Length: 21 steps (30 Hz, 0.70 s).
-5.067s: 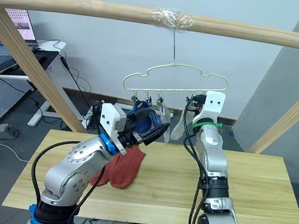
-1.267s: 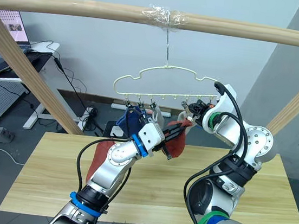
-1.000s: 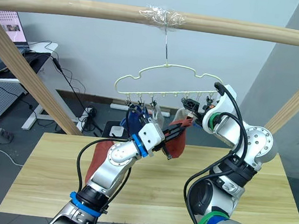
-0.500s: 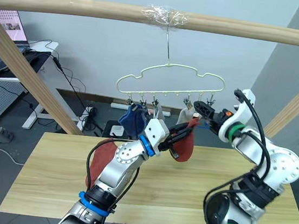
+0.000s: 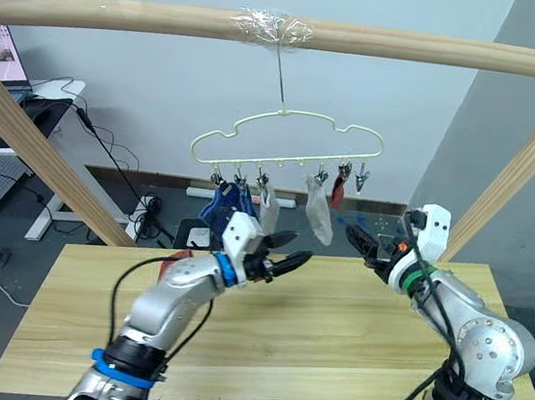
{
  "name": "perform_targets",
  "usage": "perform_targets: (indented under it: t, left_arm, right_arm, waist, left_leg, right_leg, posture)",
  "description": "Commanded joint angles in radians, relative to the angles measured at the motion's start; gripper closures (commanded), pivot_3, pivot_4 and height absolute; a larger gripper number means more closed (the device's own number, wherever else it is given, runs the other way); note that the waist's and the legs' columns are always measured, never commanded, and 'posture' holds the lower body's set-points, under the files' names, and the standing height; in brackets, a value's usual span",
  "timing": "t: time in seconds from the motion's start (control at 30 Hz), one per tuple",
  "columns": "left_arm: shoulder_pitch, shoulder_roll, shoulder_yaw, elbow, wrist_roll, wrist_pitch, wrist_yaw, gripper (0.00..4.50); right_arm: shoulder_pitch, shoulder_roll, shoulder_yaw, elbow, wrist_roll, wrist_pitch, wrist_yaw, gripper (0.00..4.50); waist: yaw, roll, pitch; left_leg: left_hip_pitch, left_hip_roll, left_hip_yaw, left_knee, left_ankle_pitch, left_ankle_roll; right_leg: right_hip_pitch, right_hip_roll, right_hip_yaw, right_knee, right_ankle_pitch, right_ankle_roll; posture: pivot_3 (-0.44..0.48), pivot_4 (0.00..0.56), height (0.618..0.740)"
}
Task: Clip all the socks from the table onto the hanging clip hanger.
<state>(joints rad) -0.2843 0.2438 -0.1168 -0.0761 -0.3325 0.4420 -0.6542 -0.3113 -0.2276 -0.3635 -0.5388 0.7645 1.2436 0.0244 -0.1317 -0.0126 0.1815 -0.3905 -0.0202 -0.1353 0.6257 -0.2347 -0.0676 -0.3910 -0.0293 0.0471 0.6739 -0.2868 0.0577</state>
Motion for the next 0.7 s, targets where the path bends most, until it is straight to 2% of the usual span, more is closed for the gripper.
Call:
perform_targets:
  t: [0.03, 0.07, 0.17, 0.27, 0.33, 0.43, 0.7]
  left_arm:
    - [0.026, 0.035, 0.047, -0.138, -0.039, 0.074, 0.030, 1.33]
    - [0.031, 0.041, 0.056, -0.155, -0.044, 0.079, 0.034, 1.33]
    - [0.058, 0.075, 0.132, -0.243, -0.113, 0.084, 0.016, 1.29]
    - [0.076, 0.097, 0.156, -0.305, -0.133, 0.084, 0.027, 1.29]
    - [0.081, 0.099, 0.160, -0.324, -0.143, 0.086, 0.035, 1.29]
    - [0.077, 0.092, 0.161, -0.338, -0.148, 0.082, 0.054, 1.29]
    - [0.074, 0.083, 0.139, -0.355, -0.139, 0.068, 0.079, 1.29]
  right_arm:
    - [0.057, -0.089, 0.190, -0.037, -0.239, -0.315, 0.050, 0.00]
    - [0.069, -0.099, 0.219, -0.029, -0.280, -0.368, 0.051, 0.00]
    - [0.074, -0.086, 0.327, 0.011, -0.434, -0.537, 0.013, 0.58]
    - [0.065, -0.051, 0.388, 0.053, -0.544, -0.668, -0.022, 0.58]
    - [0.057, -0.005, 0.393, 0.086, -0.570, -0.718, -0.045, 0.89]
    - [0.032, 0.048, 0.393, 0.138, -0.611, -0.763, -0.076, 1.76]
    - [-0.040, 0.117, 0.355, 0.265, -0.657, -0.839, -0.104, 1.76]
  waist:
    - [0.003, 0.000, 0.000]
    - [0.005, 0.000, 0.000]
    - [0.013, -0.001, 0.000]
    - [0.030, -0.001, 0.000]
    - [0.047, -0.001, 0.000]
    - [0.059, -0.001, 0.001]
    - [0.080, -0.001, 0.001]
  left_leg:
    - [0.000, 0.000, 0.000, 0.000, 0.000, 0.000]
    - [0.000, 0.000, 0.000, 0.000, 0.000, 0.000]
    - [0.000, 0.001, 0.000, -0.001, 0.000, 0.000]
    - [0.001, 0.002, 0.000, -0.001, 0.000, -0.001]
    - [0.001, 0.001, 0.000, -0.001, 0.000, -0.001]
    - [0.000, 0.000, 0.000, 0.000, 0.000, -0.001]
    - [0.000, 0.000, -0.001, -0.001, 0.000, -0.001]
  right_leg:
    - [0.000, 0.000, 0.000, 0.000, 0.000, 0.000]
    - [0.000, 0.000, 0.000, -0.001, 0.000, 0.000]
    - [0.000, 0.000, 0.000, -0.001, 0.000, 0.000]
    - [0.000, 0.001, 0.000, -0.001, 0.000, 0.000]
    - [0.000, 0.000, 0.000, -0.001, 0.000, 0.000]
    - [0.001, -0.001, 0.000, -0.001, 0.000, 0.000]
    - [0.000, -0.002, 0.000, -0.002, 0.003, -0.005]
  posture:
    - [-0.094, 0.129, 0.740]
    - [-0.083, 0.132, 0.740]
    - [-0.062, 0.133, 0.740]
    - [-0.052, 0.134, 0.740]
    - [-0.044, 0.134, 0.740]
    - [-0.039, 0.137, 0.740]
    - [-0.024, 0.141, 0.740]
